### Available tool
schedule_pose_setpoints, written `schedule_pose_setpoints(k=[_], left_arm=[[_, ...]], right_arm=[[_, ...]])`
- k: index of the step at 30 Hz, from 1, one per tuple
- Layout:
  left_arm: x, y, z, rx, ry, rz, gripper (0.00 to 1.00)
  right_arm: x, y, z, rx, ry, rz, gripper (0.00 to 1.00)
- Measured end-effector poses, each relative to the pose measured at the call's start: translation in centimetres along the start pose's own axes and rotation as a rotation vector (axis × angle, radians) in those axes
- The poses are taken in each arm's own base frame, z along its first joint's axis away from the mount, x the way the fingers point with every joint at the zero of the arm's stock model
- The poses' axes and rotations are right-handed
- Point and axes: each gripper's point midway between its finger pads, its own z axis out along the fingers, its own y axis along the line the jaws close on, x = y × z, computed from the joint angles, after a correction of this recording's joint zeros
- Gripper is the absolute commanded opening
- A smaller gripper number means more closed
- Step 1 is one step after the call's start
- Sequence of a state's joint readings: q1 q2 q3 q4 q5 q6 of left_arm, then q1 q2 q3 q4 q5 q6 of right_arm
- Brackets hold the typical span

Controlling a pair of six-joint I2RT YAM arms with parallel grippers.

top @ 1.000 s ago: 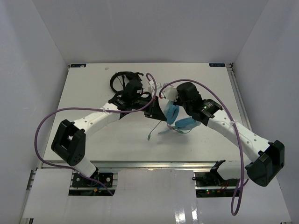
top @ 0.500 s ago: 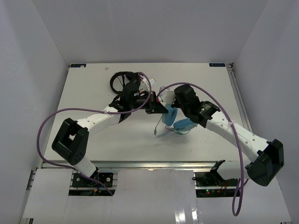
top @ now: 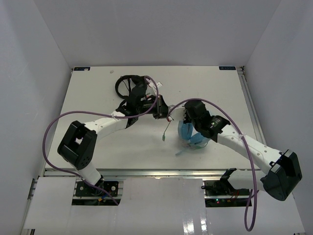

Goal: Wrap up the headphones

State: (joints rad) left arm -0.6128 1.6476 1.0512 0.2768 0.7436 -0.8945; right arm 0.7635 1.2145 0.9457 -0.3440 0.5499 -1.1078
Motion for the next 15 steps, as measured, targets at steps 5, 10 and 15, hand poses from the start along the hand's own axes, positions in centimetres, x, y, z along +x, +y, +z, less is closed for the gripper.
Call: schedule_pose_setpoints(k=[5, 10, 15], left_arm=[[1.0, 1.6, -0.4, -0.028, 0.011, -0.035, 0.00], [-0.1, 2.6, -1.4, -0.054, -0.022, -0.035, 0.00], [-0.6, 3.9, -2.6, -0.073, -0.053, -0.036, 0.00]], right_arm=[[-0.3, -2.1, 0.1, 0.084, 0.011, -0.087, 0.08], [-0.8, -3.5, 0.9, 0.116, 0.048, -0.135, 0.08], [-1.4, -3.2, 1.1, 0.125, 0.043, -0.212, 0.08]])
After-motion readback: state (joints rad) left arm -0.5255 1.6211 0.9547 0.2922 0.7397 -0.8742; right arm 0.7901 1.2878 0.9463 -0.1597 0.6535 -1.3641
